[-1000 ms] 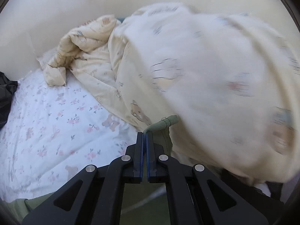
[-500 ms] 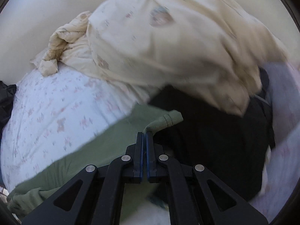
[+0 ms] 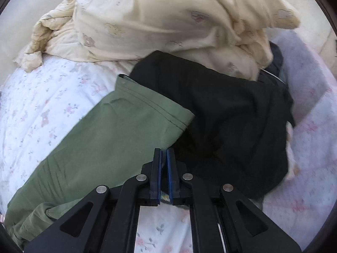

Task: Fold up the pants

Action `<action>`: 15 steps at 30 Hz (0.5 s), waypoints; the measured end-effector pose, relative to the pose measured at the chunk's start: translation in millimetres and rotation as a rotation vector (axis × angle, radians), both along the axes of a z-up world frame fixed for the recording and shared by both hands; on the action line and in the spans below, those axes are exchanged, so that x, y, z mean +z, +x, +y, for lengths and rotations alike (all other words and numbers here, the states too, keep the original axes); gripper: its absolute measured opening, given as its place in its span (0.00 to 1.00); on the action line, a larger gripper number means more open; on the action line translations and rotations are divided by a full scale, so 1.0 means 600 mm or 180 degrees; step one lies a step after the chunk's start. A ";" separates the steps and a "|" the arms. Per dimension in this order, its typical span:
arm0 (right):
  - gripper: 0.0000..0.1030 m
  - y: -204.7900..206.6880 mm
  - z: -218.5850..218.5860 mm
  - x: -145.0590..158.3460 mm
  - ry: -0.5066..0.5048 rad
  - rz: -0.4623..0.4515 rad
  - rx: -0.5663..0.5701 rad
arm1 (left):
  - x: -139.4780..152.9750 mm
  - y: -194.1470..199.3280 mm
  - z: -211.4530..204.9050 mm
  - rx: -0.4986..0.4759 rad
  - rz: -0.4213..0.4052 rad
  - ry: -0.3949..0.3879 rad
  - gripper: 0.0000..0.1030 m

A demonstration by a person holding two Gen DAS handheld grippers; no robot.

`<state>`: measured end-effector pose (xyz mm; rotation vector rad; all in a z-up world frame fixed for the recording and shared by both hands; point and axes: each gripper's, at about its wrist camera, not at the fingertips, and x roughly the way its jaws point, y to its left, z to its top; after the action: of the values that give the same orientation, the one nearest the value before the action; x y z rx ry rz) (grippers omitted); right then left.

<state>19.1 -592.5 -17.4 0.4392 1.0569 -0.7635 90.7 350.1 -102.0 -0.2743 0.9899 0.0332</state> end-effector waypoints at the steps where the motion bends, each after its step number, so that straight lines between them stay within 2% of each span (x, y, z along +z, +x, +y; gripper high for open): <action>1: 0.07 -0.005 0.013 0.004 -0.0085 0.0050 0.0003 | -0.002 0.003 0.003 0.0040 0.0090 -0.0180 0.14; 3: 0.11 -0.012 0.040 0.011 -0.0145 -0.0008 0.0095 | -0.010 0.009 -0.001 0.0191 0.0286 -0.0518 0.37; 4: 0.27 -0.016 0.059 0.014 -0.0120 -0.0069 0.0181 | -0.018 0.011 -0.002 0.0273 0.0370 -0.0718 0.59; 5: 0.50 -0.018 0.082 0.014 -0.0042 -0.0148 0.0297 | -0.031 0.016 -0.003 0.0399 0.0494 -0.1010 0.71; 6: 0.58 -0.020 0.104 0.015 0.0034 -0.0213 0.0410 | -0.040 0.017 -0.001 0.0484 0.0568 -0.1171 0.71; 7: 0.61 -0.021 0.134 0.018 0.0080 -0.0283 0.0537 | -0.051 0.023 -0.004 0.0599 0.0624 -0.1397 0.71; 8: 0.61 -0.021 0.156 0.020 0.0124 -0.0333 0.0622 | -0.057 0.028 -0.007 0.0664 0.0650 -0.1500 0.71; 10: 0.61 -0.016 0.198 0.016 0.0494 -0.0512 0.0816 | -0.065 0.037 -0.012 0.0746 0.0656 -0.1600 0.70; 13: 0.61 -0.006 0.232 -0.011 0.1247 -0.0751 0.0821 | -0.074 0.048 -0.027 0.0821 0.0704 -0.1596 0.69; 15: 0.61 0.008 0.250 -0.038 0.1616 -0.0792 0.0833 | -0.081 0.053 -0.034 0.0774 0.0774 -0.1595 0.67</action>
<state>23.9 -442.6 -40.0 0.7885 1.0417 -0.1920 122.7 329.6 -150.4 -0.8660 1.1939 0.0401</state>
